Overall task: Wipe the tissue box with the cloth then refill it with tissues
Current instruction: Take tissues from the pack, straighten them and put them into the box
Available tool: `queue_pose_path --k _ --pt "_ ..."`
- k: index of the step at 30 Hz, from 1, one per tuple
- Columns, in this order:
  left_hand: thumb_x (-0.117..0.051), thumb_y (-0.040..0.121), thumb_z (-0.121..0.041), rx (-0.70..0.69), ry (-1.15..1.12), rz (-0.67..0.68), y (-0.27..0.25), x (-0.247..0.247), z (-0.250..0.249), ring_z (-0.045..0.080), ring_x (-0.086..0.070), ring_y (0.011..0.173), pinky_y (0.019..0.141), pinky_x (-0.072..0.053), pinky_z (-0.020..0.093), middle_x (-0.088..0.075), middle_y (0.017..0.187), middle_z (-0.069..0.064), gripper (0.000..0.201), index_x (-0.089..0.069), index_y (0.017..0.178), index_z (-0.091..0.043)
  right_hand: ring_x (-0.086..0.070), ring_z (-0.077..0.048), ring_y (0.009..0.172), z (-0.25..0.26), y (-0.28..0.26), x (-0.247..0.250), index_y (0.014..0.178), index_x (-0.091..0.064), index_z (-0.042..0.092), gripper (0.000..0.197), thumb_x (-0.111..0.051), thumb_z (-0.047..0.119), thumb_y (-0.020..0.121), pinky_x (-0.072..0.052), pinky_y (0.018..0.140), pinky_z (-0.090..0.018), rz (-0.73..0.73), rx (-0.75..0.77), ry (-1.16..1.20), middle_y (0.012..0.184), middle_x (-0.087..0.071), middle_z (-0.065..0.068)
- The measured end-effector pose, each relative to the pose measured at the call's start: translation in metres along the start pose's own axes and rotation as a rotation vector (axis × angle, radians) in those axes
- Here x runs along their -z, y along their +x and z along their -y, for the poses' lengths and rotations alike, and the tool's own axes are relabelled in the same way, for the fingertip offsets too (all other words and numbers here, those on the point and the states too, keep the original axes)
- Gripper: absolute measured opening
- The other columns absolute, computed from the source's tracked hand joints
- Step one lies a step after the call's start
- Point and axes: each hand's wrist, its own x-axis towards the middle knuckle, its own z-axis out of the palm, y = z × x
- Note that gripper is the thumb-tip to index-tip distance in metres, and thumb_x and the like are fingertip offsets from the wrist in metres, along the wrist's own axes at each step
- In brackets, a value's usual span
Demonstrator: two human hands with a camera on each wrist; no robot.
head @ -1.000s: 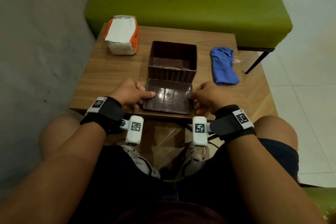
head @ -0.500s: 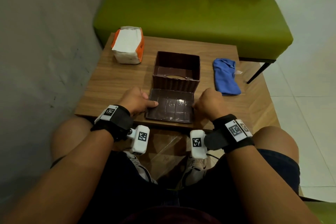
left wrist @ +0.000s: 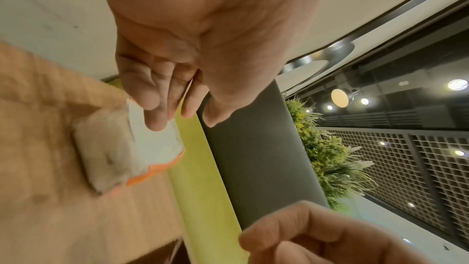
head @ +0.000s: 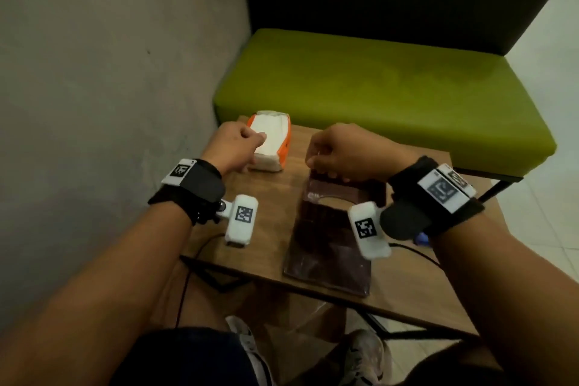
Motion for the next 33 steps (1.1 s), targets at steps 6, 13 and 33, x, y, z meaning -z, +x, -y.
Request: queue_pose_path --k 6,13,33 --pt "-0.050 0.108 -0.012 0.087 0.105 0.006 0.068 0.012 -0.009 0.026 -0.069 0.069 0.055 -0.049 0.030 -0.067 0.089 0.015 0.019 -0.065 0.096 -0.007 -0.070 -0.022 0.099 -0.010 0.117 -0.001 0.112 -0.077 0.017 0.018 -0.064 0.014 0.101 -0.051 0.080 -0.030 -0.095 0.096 -0.063 0.107 -0.076 -0.001" --pt "-0.053 0.103 -0.007 0.199 0.248 0.092 0.121 0.002 -0.002 0.031 -0.065 0.064 0.058 -0.051 0.036 -0.066 0.075 0.015 0.021 -0.068 0.088 -0.004 -0.067 -0.027 0.114 -0.025 0.198 -0.028 0.129 -0.070 0.020 0.039 -0.061 0.005 0.094 -0.050 0.087 -0.032 0.028 0.081 -0.182 0.124 -0.073 -0.005" --pt "-0.086 0.092 -0.026 0.334 0.355 0.248 0.147 0.003 -0.011 0.023 -0.044 0.048 0.051 -0.035 0.026 -0.055 0.054 0.007 0.037 -0.059 0.075 -0.006 -0.065 -0.027 0.091 -0.033 0.231 -0.040 0.114 -0.076 0.016 0.025 -0.054 0.014 0.102 -0.046 0.074 -0.031 0.059 0.053 -0.147 0.111 -0.075 -0.009"
